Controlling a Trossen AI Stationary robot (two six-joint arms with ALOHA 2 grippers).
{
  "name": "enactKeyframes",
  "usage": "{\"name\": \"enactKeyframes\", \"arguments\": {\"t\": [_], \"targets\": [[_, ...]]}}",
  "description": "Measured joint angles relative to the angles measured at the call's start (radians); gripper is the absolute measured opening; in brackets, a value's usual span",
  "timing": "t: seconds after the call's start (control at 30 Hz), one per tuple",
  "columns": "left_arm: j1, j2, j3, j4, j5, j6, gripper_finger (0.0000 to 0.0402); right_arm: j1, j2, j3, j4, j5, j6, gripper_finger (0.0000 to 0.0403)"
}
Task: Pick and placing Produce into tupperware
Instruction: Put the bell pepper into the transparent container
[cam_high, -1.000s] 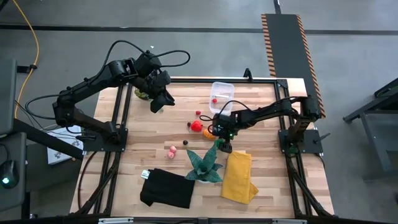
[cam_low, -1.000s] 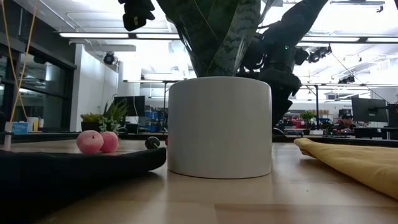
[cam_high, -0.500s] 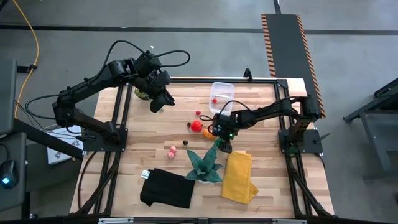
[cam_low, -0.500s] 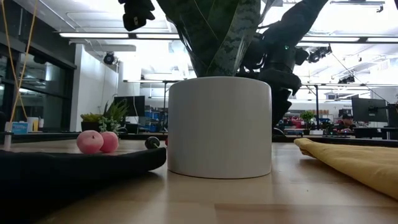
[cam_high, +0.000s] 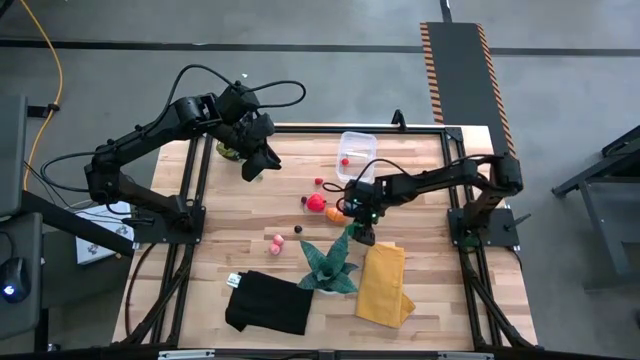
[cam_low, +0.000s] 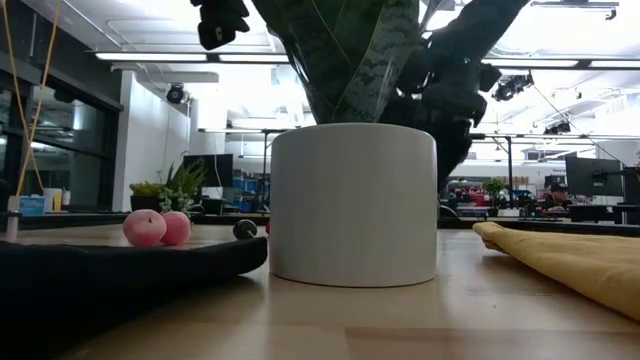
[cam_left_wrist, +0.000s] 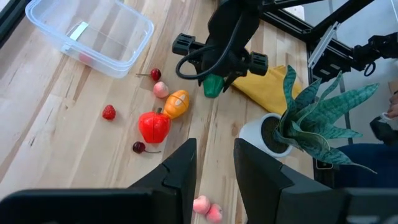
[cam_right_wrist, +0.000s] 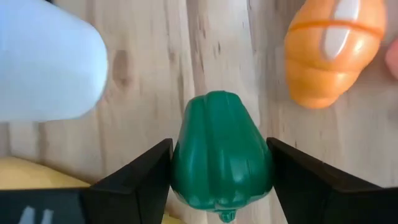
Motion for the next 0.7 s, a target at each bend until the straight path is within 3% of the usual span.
{"name": "enactKeyframes", "arguments": {"t": [0.7], "targets": [[0.000,0.000,0.000,0.027,-0.007,0.010,0.0095,-0.042,-0.291,0.000,-0.095,0.071,0.058,0.0227]]}}
